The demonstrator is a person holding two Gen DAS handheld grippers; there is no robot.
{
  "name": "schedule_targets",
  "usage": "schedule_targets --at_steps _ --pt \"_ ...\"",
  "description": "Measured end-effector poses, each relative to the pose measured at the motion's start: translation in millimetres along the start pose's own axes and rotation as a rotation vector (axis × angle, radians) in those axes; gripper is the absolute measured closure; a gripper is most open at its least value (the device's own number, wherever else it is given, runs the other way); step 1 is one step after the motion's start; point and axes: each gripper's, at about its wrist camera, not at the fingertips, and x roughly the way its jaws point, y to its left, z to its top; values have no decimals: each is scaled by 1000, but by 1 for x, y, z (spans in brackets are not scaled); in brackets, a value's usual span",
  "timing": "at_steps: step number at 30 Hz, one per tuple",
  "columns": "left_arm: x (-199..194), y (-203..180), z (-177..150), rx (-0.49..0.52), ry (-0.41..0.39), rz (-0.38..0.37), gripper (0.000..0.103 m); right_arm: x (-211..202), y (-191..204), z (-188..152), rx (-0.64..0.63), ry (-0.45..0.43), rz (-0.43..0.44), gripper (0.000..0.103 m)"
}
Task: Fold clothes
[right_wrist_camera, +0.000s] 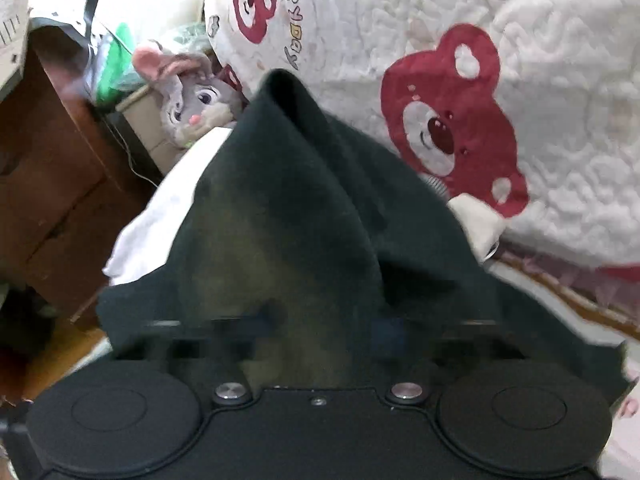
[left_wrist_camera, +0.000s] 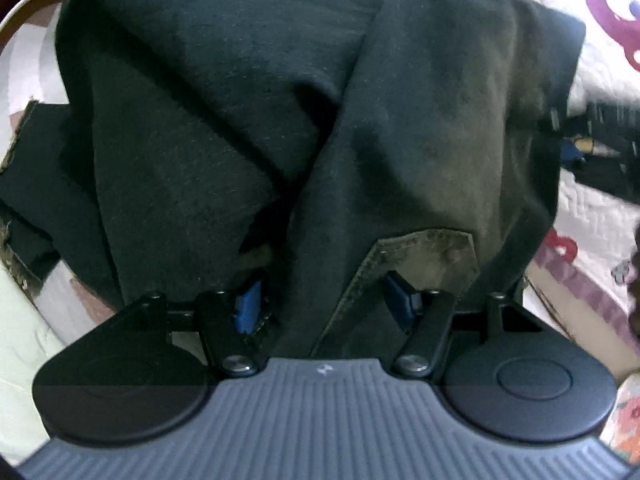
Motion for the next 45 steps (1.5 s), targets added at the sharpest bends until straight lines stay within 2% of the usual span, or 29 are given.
schedule_targets --at_steps 1,2,3,4,5,11,14,17,19,21,24,28,31,32,36,39,41,43,45 --pt "-1 -1 -1 12 -6 -19 46 -9 3 -9 -12 -25 3 94" --pt "-4 -3 -3 32 -10 -35 62 -21 4 -18 -22 -64 11 96" --pt "-7 -7 -3 61 -11 -43 86 -33 5 -27 -22 -99 13 96" --pt "-10 -12 -4 94 -12 -49 93 -47 5 -34 -12 -127 4 97" --pt "-14 -17 -6 126 -23 -58 94 -60 5 -40 -3 -154 -9 97" --pt "-51 -56 -19 282 -127 -186 94 -137 -7 -60 28 -308 -155 99" --pt "-68 -79 -27 319 -144 -239 94 -170 -15 -68 52 -369 -213 99" --pt "-76 -98 -43 359 -145 -296 95 -202 -22 -81 73 -425 -233 99" --pt "-70 -116 -44 396 -117 -334 95 -225 -24 -93 72 -456 -228 99" --pt "-72 -128 -51 434 -88 -369 95 -245 -24 -103 94 -461 -187 99" --pt "-86 -151 -65 507 -55 -475 95 -273 -15 -119 90 -495 -177 99" --pt "-95 -179 -85 517 7 -572 95 -311 -13 -141 109 -547 -226 99" --pt "-96 -207 -99 517 70 -634 95 -329 -14 -149 103 -552 -269 99" --pt "-97 -221 -99 530 89 -653 95 -335 -14 -150 100 -553 -276 99" --pt "-118 -282 -92 613 70 -765 95 -367 -16 -125 84 -577 -324 99" --pt "-136 -328 -94 640 92 -914 95 -401 -23 -107 55 -619 -400 99" --pt "-134 -354 -103 626 149 -984 95 -422 -35 -104 70 -619 -471 99" --pt "-120 -380 -123 615 224 -1009 93 -440 -50 -103 92 -610 -564 99" --pt "-99 -398 -147 632 300 -959 88 -449 -77 -114 136 -548 -718 99"
